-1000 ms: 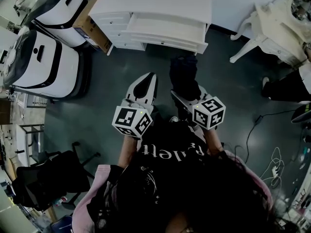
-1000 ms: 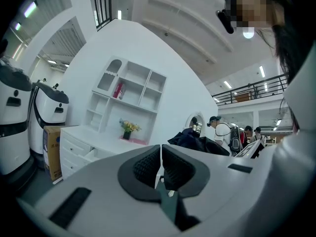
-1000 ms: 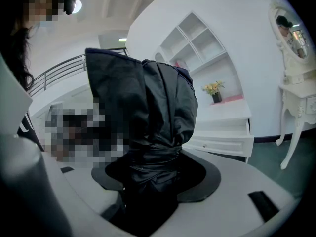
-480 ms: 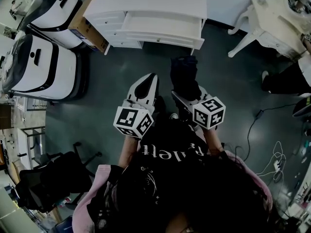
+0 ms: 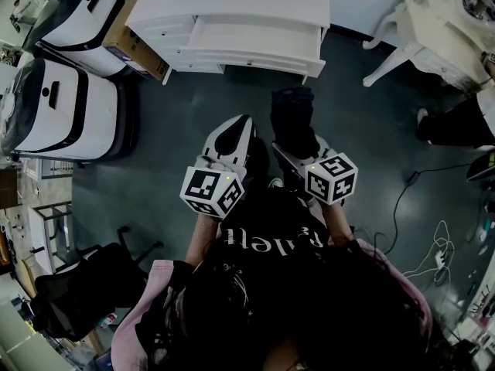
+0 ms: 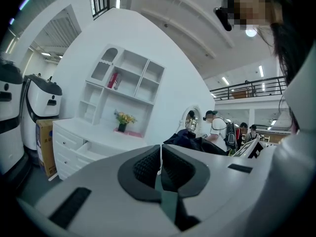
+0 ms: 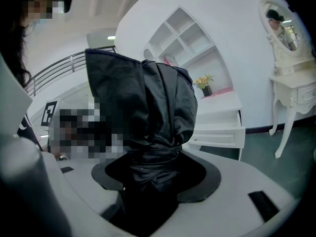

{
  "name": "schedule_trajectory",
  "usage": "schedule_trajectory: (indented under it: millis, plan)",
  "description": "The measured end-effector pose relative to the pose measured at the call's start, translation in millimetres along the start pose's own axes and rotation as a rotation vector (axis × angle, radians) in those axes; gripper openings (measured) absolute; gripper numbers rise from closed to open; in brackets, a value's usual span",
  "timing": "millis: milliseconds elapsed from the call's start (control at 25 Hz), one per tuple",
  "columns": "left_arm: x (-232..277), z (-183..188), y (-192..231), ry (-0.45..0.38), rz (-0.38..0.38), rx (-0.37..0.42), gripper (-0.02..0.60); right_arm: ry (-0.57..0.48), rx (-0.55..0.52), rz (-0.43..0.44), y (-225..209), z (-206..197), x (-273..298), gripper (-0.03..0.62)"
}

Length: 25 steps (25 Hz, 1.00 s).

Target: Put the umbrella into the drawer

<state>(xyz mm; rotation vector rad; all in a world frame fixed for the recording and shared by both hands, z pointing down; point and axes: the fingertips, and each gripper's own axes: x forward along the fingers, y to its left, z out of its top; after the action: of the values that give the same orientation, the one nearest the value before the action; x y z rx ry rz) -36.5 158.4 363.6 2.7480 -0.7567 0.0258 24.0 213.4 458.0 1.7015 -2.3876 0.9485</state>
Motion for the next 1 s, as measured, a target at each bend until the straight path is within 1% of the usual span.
schedule_trajectory:
  millis: [160, 320, 480, 760, 1000]
  plan:
    - [27.0, 1.6, 19.4, 0.016, -0.009, -0.002, 0.023, 0.013, 0.005, -0.012, -16.3, 14.7, 20.1, 0.285]
    - [63.0, 7.1, 52.5, 0.025, -0.017, -0.018, 0.023, 0.030, 0.016, -0.029, -40.8, 34.4, 53.7, 0.285]
    - [99.7, 17.3, 98.4, 0.053, -0.034, -0.009, 0.023, 0.046, 0.045, -0.049, -61.6, 61.0, 102.1, 0.285]
    - [176.0, 61.5, 182.6, 0.048, -0.088, 0.008, 0.023, 0.062, 0.064, -0.079, -92.6, 123.5, 193.5, 0.285]
    - [227.9, 79.1, 247.5, 0.064, -0.126, -0.004, 0.023, 0.080, 0.072, -0.120, -121.8, 165.0, 263.2, 0.285]
